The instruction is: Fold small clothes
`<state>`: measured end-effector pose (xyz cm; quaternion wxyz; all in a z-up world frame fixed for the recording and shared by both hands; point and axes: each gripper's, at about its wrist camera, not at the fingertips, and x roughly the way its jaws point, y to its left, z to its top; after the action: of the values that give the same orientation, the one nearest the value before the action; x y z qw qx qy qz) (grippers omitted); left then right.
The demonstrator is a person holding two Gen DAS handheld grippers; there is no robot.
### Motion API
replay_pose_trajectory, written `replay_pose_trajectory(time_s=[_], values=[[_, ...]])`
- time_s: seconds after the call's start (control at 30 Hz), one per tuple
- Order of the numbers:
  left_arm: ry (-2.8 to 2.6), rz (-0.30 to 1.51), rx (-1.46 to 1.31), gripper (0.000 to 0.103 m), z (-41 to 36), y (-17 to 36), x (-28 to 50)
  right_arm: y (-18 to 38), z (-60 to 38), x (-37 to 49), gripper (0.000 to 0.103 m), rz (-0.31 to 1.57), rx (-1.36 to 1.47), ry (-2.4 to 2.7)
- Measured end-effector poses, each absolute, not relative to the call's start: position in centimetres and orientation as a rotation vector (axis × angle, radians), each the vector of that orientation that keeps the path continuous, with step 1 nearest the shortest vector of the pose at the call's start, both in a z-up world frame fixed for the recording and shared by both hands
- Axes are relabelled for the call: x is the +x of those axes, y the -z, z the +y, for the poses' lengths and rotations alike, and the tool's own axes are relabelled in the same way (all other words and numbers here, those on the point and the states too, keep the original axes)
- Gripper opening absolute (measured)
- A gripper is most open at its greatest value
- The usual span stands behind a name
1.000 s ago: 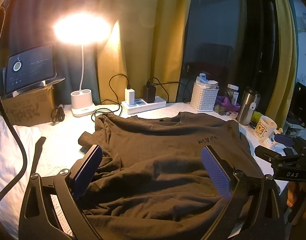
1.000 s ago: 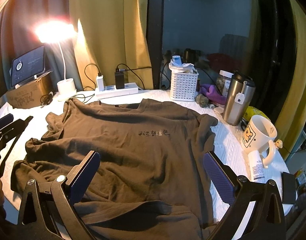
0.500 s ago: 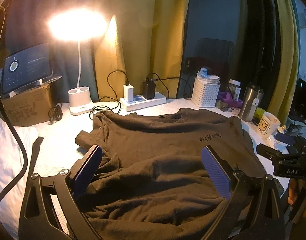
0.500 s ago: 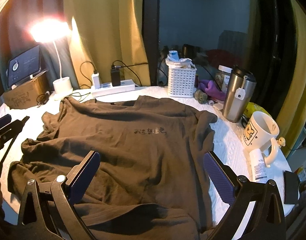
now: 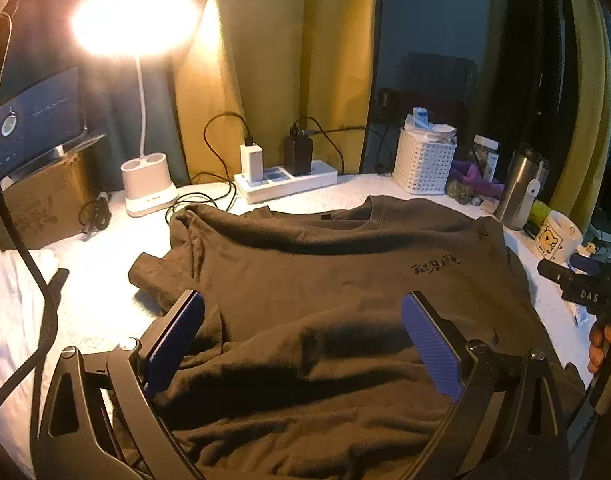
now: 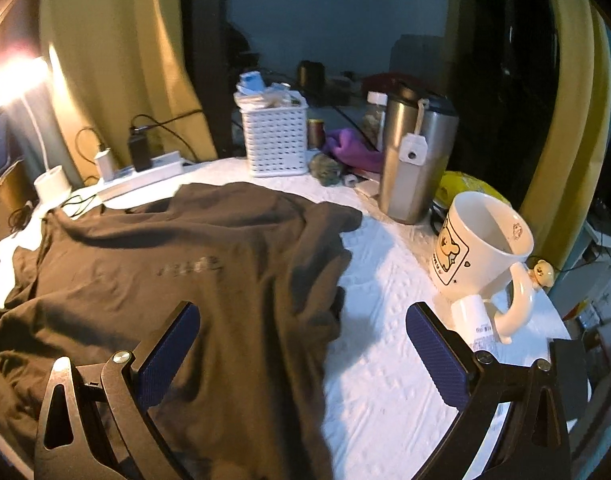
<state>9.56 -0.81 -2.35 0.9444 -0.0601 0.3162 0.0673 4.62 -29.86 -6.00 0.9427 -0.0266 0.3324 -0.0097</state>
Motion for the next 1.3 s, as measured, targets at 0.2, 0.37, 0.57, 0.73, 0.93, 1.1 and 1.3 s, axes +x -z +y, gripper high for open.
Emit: replay_pose_trajectory(time_s=[0.2, 0.37, 0.57, 0.73, 0.93, 1.1, 1.3], values=[[-0.131, 0.678, -0.115, 0.098, -1.2, 3.3, 11.6, 7.7, -32.3, 8.3, 0.068, 0.749, 0.004, 0.007], [-0.134, 0.704, -0.114, 0.098, -0.9, 4.1, 13.1, 8.7, -33.1, 10.7, 0.052, 0.78, 0.025, 0.004], [-0.137, 0.722, -0.123, 0.098, -0.3, 4.9, 14.3, 9.9, -33.3, 13.9, 0.049, 0.81, 0.033, 0.011], [-0.142, 0.729, -0.137, 0.098, 0.4, 5.3, 14.8, 11.1, -33.2, 16.0, 0.048, 0.858, 0.075, -0.012], [-0.148, 0.725, -0.154, 0.098, 1.4, 5.5, 14.7, 11.4, -32.3, 15.9, 0.012, 0.839, 0.046, -0.035], [-0.154, 0.714, -0.16, 0.098, 2.0, 5.2, 14.3, 10.8, -33.0, 14.7, 0.007, 0.814, 0.013, 0.057], [-0.148, 0.702, -0.17, 0.098, 2.2, 4.8, 13.5, 8.7, -33.7, 13.0, 0.007, 0.759, -0.024, 0.12]])
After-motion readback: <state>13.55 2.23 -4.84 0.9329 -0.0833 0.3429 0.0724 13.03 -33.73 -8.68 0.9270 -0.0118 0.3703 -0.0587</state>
